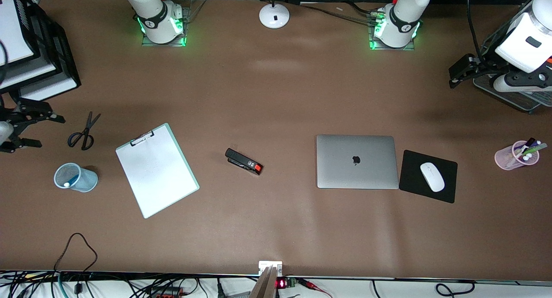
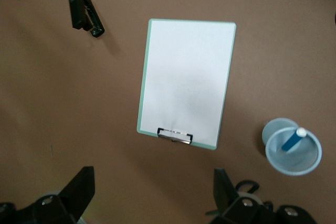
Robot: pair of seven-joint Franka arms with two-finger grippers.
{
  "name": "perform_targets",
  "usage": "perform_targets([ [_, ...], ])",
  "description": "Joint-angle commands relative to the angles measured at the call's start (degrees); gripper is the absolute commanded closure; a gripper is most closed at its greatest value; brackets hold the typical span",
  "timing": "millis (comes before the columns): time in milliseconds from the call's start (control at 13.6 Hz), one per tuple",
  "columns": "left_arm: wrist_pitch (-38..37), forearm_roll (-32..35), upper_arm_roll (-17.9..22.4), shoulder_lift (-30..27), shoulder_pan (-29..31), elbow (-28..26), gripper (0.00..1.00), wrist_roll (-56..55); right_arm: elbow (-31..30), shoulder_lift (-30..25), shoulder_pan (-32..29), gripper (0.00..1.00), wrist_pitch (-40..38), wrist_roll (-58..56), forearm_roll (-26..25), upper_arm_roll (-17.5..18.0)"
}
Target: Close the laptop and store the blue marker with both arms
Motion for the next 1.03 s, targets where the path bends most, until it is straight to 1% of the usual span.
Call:
perform_targets([
  [0,-0.65,-1.09,0.17,-0.89,0.36,-0.17,0.00,1.36,-1.08,-1.86,3.35,0.00,-1.58,11.06,-2.96,-0.03],
  [148,-0.65,-1.09,0.34,-0.89,0.45,-0.17,0.00,1.28,-1.08,-2.74,6.51,0.00,-1.76,18.54,-8.30,-0.12],
  [221,-0.73,-1.09,0.43,-0.98,0.45,-0.17,0.00,1.36,-1.08,-3.97,7.13,0.00,-2.54,22.49,-10.76,-0.03],
  [295,-0.73,-1.09,0.52,-0.98,0.45,-0.17,0.00,1.37,-1.08,-5.02,7.14,0.00,-4.46,26.79,-11.83,0.05],
  [369,-0.65,-1.09,0.52,-0.98,0.45,-0.17,0.00,1.37,-1.69,-6.77,7.05,0.00,-5.35,31.10,-12.71,0.23],
  [443,-0.65,-1.09,0.61,-0.98,0.45,-0.17,0.00,1.37,-3.61,-8.36,6.70,0.00,-5.62,34.62,-13.59,0.23],
  [516,-0.65,-1.09,0.61,-0.98,0.45,-0.08,0.00,1.37,-4.50,-9.68,6.35,0.00,-5.54,36.74,-14.47,0.23],
  [590,-0.65,-1.09,0.61,-0.98,0.45,-0.08,0.00,1.37,-4.85,-10.30,5.48,0.00,-5.19,37.20,-15.26,0.32],
  [738,-0.38,-1.09,0.61,-0.89,0.45,0.01,0.00,1.37,-8.35,-13.28,5.29,0.00,-3.00,38.86,-15.97,-0.03],
  [811,-0.30,-1.09,0.61,-0.89,0.45,0.01,0.00,1.37,-8.89,-13.99,5.38,0.00,-2.73,42.62,-15.97,0.14],
  [959,-0.29,-1.09,0.61,-0.89,0.45,0.01,0.00,1.37,-9.68,-14.70,5.55,0.00,-2.55,44.06,-16.06,0.14],
])
